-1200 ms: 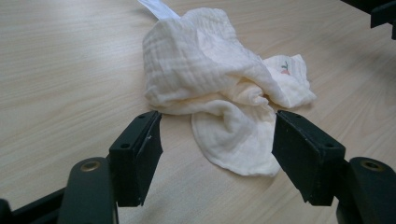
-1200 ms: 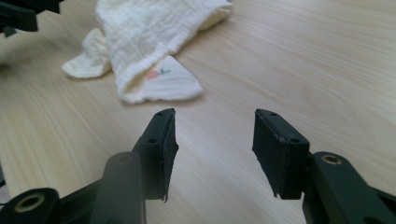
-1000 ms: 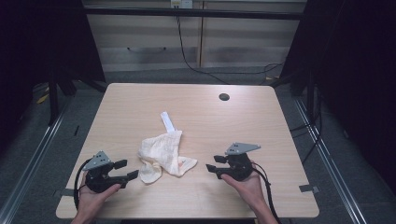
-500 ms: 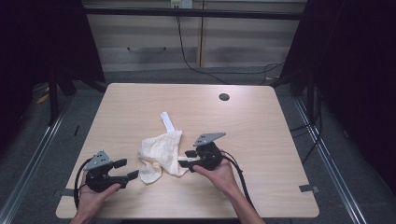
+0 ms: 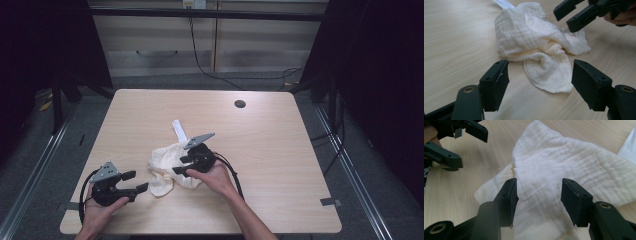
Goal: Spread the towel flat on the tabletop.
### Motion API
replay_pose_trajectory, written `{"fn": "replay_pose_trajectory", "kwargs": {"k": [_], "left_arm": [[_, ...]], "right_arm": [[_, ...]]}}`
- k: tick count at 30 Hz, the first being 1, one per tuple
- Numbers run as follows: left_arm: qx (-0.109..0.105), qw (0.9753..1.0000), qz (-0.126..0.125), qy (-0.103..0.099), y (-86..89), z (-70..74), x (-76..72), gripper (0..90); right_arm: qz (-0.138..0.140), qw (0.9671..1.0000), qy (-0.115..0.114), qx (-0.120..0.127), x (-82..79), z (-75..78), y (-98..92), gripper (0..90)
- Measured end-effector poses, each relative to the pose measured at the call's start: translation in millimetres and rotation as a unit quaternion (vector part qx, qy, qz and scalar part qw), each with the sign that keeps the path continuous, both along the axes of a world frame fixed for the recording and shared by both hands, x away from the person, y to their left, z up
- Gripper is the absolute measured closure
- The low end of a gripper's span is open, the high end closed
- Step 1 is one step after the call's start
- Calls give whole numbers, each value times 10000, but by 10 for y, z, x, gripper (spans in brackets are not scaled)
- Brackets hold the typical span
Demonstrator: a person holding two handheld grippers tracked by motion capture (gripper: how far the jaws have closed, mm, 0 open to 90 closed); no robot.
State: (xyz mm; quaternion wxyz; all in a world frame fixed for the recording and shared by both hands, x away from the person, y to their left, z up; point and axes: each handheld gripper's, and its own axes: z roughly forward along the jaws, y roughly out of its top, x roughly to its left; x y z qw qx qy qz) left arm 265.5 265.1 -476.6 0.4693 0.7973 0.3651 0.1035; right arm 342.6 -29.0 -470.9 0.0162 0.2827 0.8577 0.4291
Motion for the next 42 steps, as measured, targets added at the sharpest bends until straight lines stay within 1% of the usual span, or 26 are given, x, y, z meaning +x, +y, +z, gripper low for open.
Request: {"fn": "replay_pose_trajectory", "kwargs": {"k": [2,3,4,5,6,7,10,11,12,14,16,19,21,23,24,27,28,33,34,37,42], "left_arm": [[2,10000,17,7,12,-1,-3,294],[-14,10000,16,11,18,-2,-2,292],[-37,10000,21,15,21,-2,-4,291],[-13,10000,22,-5,30,-1,-5,291],[-27,10000,47,15,31,-4,-9,291],[-35,10000,51,20,34,-7,-10,291],[-26,10000,61,22,42,-6,-15,292],[-24,10000,58,21,41,-5,-17,292],[-9,10000,62,14,39,-5,-19,292],[5,10000,56,13,33,-5,-23,292],[7,10000,55,10,31,-5,-23,292],[4,10000,54,9,30,-6,-23,292],[2,10000,45,8,28,-8,-22,292],[8,10000,48,6,26,-6,-24,291],[4,10000,50,-4,25,-5,-24,291],[0,10000,38,4,21,-4,-27,291],[-3,10000,42,6,18,-4,-28,291],[6,10000,20,13,-17,-7,-25,293],[-1,10000,0,13,-31,-6,-21,293],[15,10000,-67,2,-79,3,-19,295],[34,9999,-147,0,-126,5,-34,296]], "right_arm": [[57,10000,39,-36,40,-60,59,470],[53,9999,43,-137,56,-99,84,465],[76,9998,61,-184,68,-143,108,468],[100,9996,66,-241,75,-185,123,489],[89,9995,86,-280,74,-220,134,531],[126,9995,53,-276,72,-257,141,565],[165,9993,-3,-335,39,-303,155,734],[159,9994,-4,-308,35,-304,153,782],[135,9995,10,-276,36,-301,147,814],[117,9996,19,-240,36,-286,122,844],[132,9998,40,-148,24,-241,86,851],[117,9999,-47,-71,-22,-132,26,854],[100,9999,-96,-74,-59,-55,-30,854],[76,9999,-112,-53,-83,-19,-84,855],[49,9999,-103,-36,-101,-7,-116,855],[25,9998,-154,-116,-145,12,-227,855],[-1,9998,-143,-103,-162,15,-272,854],[-211,9997,-94,-75,-232,41,-542,854],[-249,9997,-73,-22,-245,47,-596,854],[-358,9993,-82,-18,-289,76,-733,854],[-464,9989,-67,-99,-397,88,-932,854]]}}
